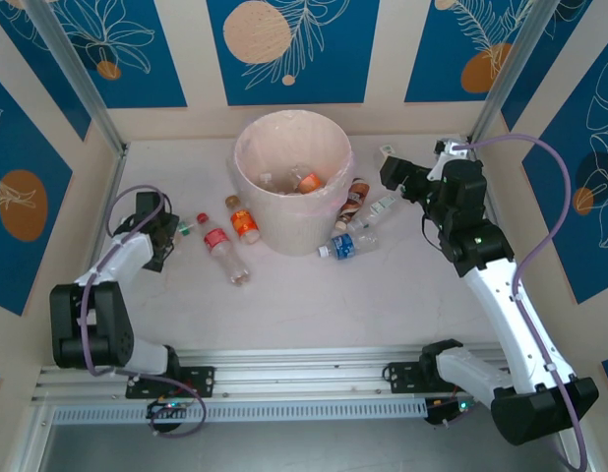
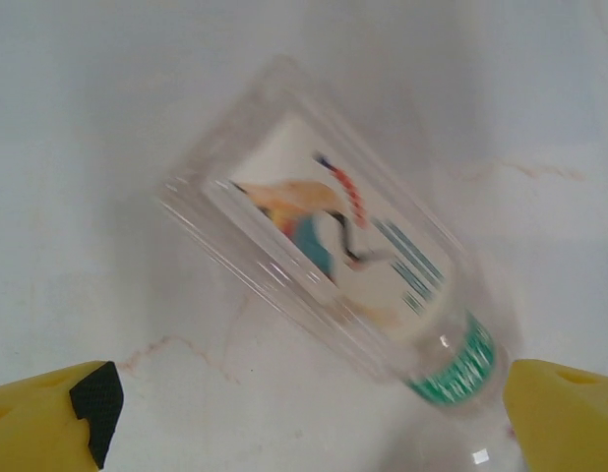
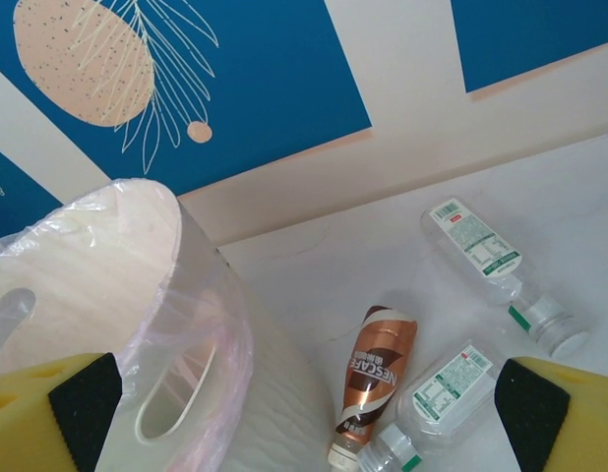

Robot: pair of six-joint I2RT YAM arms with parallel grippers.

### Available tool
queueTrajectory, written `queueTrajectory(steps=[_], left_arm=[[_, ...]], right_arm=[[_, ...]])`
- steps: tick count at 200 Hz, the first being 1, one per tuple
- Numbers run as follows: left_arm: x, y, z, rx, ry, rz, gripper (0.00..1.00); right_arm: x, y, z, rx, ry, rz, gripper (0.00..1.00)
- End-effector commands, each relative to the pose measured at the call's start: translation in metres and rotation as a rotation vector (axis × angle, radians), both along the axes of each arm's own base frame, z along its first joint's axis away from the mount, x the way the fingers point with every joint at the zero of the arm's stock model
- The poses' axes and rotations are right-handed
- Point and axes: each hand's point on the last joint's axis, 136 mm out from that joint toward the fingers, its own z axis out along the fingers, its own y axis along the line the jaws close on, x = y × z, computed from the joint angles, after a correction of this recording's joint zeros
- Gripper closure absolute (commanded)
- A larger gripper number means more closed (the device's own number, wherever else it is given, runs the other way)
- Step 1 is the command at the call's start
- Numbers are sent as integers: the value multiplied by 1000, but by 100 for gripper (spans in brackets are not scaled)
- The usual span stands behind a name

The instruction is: Put the plastic bottles in the bin

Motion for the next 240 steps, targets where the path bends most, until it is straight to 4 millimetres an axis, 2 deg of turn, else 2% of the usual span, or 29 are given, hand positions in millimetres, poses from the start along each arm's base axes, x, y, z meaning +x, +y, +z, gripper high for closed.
queueTrajectory(steps=[1, 27, 58, 105, 117, 140, 166, 199, 240], left_arm=[[11, 18, 3, -48, -52, 183, 0], [24, 35, -3, -45, -42, 241, 0], [38, 46, -11, -47, -39, 265, 0], [46, 40, -45, -128, 33, 257, 0], [49, 40, -51, -137, 39, 250, 4], [57, 42, -52, -131, 17, 232, 18], [63, 53, -37, -66, -38, 221, 38], [78, 58, 0, 10, -138, 137, 56], [95, 43, 53, 61, -287, -38, 65]], right_arm=[[-9, -9, -1, 3, -3, -37, 0], [-14, -13, -1, 3, -9, -46, 1], [-16, -15, -3, 3, 1, -53, 1], [-17, -17, -5, 7, 12, -58, 0], [-17, -17, -5, 11, 11, -58, 1], [-18, -17, -6, 7, 17, -59, 0], [-19, -20, -6, 6, 17, -68, 0], [-18, -21, -6, 6, 14, -73, 0], [-15, -18, -7, 13, -2, -58, 1]])
